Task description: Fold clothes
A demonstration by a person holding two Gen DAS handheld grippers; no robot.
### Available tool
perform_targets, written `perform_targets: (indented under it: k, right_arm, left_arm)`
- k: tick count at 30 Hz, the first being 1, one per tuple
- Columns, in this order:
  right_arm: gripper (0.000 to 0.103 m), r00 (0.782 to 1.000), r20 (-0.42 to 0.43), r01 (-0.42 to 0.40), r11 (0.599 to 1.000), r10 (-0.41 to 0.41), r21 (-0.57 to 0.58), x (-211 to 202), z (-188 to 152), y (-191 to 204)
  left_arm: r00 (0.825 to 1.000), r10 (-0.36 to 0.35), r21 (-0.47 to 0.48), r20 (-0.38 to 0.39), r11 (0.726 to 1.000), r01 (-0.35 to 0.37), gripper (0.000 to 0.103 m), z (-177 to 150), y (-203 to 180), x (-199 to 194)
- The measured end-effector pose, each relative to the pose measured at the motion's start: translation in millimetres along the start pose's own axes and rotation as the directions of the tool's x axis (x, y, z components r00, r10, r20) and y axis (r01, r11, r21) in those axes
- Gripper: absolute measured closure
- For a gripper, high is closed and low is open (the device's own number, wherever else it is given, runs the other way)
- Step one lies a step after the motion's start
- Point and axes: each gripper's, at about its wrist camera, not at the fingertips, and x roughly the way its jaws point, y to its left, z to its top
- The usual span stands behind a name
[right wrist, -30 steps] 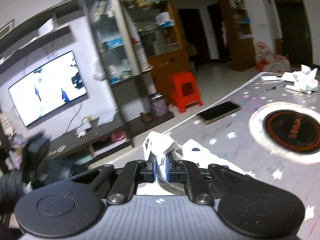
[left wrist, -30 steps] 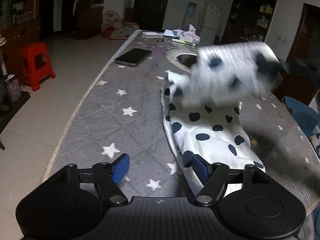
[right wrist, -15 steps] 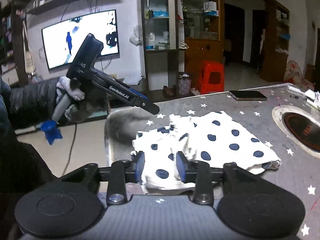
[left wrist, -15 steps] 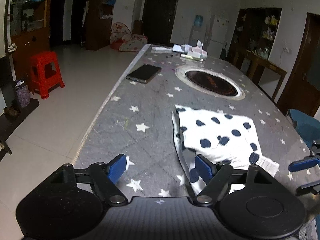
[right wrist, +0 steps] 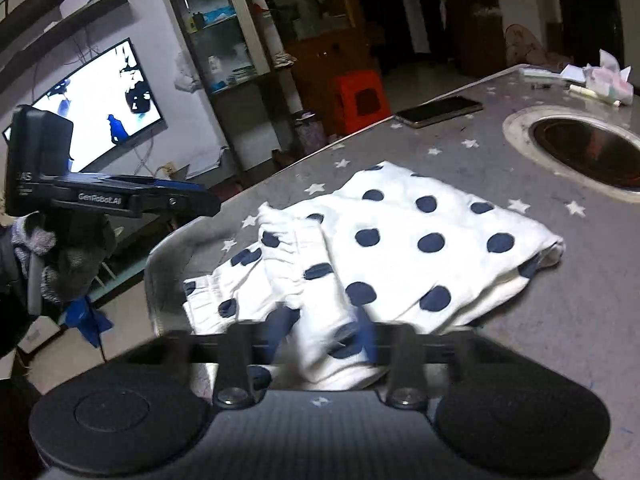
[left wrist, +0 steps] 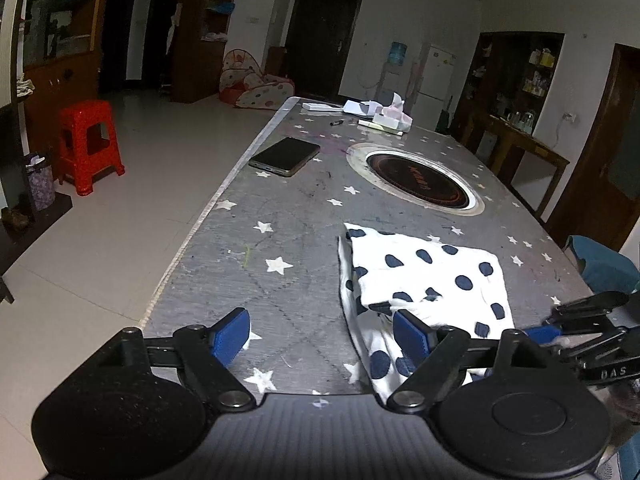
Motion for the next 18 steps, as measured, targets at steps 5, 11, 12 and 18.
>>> perform_targets:
  k: [5,11,12,18]
  right_arm:
    - [0.085,0.987,0.145,0.107,0.95,-0.067,-0.293,-32,-3,30]
    - [0.079,0.998,0.068,0.047,0.821,-0.01,-0.568,-48,-31,67]
    - [0.077,0.999,0.046,0.029,0.811,-0.003,-0.585,-49,-36,71]
    - [0.072,0.998,0.05,-0.02,0.89,0.047,-0.456,-57,-30,62]
  left_arm:
    - [1.0,0.009,-0.01,0.008,1.0,-0.009,0.021,4,3,0]
    - [0.999,0.001,0.005,0.032,1.0,-0.001,0.021,13,-2,1]
    - [0.999,-0.002,0.009,0.034,1.0,0.002,0.021,14,-4,1]
    - [0.999,-0.021,0.04,0.044,0.999,0.019,0.021,23,-16,4]
